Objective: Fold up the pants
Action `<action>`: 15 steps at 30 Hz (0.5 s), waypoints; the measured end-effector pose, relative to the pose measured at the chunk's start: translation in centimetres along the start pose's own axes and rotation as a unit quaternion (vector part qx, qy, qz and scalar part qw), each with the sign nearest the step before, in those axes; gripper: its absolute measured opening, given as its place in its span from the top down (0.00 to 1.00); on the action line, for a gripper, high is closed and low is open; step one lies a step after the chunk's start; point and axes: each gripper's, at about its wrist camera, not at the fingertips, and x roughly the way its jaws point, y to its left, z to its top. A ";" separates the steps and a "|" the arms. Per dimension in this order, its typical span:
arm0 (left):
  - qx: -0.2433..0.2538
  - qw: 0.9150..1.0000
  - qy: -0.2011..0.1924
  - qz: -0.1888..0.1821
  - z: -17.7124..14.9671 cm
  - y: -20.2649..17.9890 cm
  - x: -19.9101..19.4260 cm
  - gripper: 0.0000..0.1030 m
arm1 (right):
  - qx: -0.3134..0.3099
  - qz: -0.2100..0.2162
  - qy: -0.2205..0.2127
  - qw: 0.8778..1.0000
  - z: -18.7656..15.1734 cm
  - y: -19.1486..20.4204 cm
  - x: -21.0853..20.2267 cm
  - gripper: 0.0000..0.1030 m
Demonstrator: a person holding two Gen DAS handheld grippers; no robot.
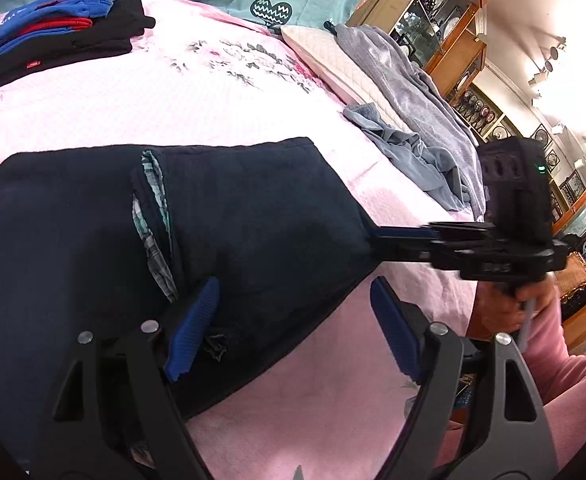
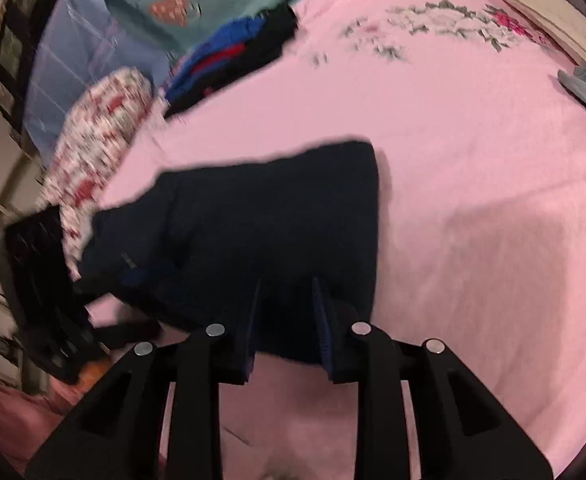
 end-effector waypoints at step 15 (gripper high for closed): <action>0.048 0.999 -0.014 0.013 -1.1 -3.9 -0.3 0.03 | 0.008 0.043 -0.025 0.999 0.0 -0.8 -3.7 0.67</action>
